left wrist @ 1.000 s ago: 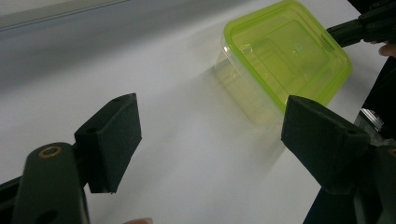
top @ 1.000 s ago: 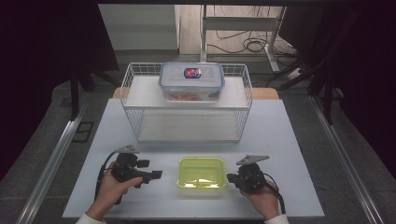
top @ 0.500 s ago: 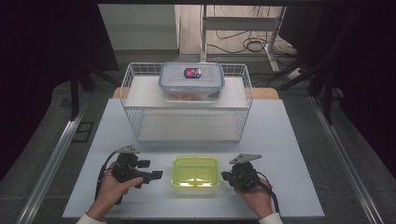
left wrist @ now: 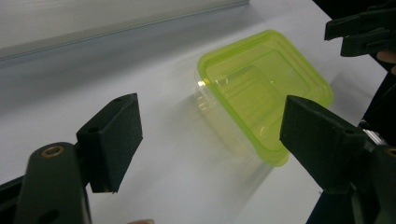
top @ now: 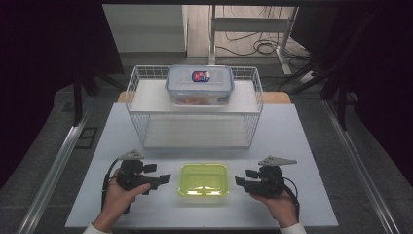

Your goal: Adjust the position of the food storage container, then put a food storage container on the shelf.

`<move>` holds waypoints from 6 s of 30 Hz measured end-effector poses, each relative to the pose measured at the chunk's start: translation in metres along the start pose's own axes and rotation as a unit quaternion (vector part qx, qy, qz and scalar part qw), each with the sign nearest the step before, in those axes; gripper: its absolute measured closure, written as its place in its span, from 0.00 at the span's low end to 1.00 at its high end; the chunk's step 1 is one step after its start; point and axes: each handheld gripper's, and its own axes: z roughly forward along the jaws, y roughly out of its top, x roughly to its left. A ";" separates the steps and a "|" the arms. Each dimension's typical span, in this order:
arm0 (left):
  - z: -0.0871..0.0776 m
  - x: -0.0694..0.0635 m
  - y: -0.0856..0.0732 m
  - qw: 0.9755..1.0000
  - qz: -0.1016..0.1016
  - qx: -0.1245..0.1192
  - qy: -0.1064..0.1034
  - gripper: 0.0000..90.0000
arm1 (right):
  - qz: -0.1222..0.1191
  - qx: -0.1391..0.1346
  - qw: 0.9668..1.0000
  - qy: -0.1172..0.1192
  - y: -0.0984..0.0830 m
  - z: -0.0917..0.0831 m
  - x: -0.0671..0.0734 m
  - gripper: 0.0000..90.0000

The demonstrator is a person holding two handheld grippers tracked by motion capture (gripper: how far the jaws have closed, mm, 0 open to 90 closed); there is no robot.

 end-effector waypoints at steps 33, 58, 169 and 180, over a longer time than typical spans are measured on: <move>0.058 -0.005 0.001 0.993 -0.080 0.058 -0.066 0.33 | 0.005 0.016 1.000 0.013 -0.002 0.012 0.004 0.36; 0.067 0.003 -0.005 0.990 -0.093 0.063 -0.086 0.68 | 0.021 0.024 0.999 0.036 0.004 0.027 0.001 0.39; -0.003 -0.034 0.046 0.995 0.024 -0.053 -0.076 0.89 | 0.000 -0.072 0.993 0.095 0.048 -0.008 0.022 0.88; -0.019 -0.035 0.079 0.994 0.031 -0.069 -0.075 0.89 | -0.013 -0.085 0.992 0.094 0.083 -0.020 0.024 0.88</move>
